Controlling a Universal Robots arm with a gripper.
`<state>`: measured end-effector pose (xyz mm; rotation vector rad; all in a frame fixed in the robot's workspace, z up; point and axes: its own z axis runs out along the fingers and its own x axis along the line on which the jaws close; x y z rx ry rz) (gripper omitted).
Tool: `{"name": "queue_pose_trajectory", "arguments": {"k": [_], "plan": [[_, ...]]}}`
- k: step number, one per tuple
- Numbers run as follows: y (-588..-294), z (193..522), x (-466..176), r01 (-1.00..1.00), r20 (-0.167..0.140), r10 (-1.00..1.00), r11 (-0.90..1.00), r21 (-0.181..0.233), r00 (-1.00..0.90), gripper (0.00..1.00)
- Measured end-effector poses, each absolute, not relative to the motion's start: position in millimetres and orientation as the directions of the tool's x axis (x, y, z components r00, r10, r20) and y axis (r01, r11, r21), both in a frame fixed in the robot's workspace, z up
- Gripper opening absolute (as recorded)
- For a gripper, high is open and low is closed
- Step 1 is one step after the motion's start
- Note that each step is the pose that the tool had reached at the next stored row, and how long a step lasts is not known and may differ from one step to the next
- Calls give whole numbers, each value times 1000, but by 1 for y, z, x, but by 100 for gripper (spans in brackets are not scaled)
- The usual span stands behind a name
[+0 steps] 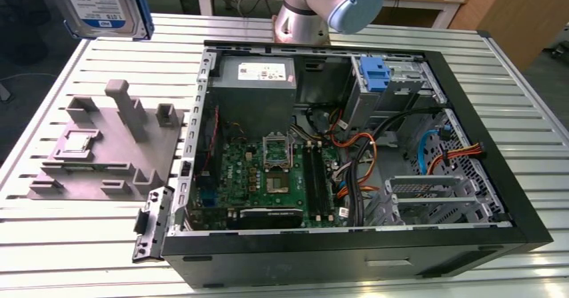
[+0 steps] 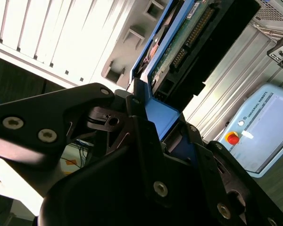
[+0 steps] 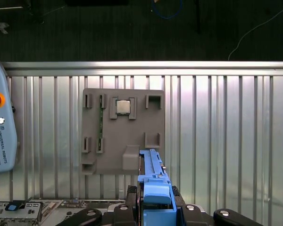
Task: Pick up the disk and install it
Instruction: 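Pick up the disk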
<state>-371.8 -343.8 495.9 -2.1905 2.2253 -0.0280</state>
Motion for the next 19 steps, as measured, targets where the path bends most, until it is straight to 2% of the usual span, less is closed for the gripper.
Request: {"name": "queue_pose_trajectory", "arguments": {"k": [19], "plan": [[-344,496,-363,-1000,-1,-1000,16,-26,-16,37]]}}
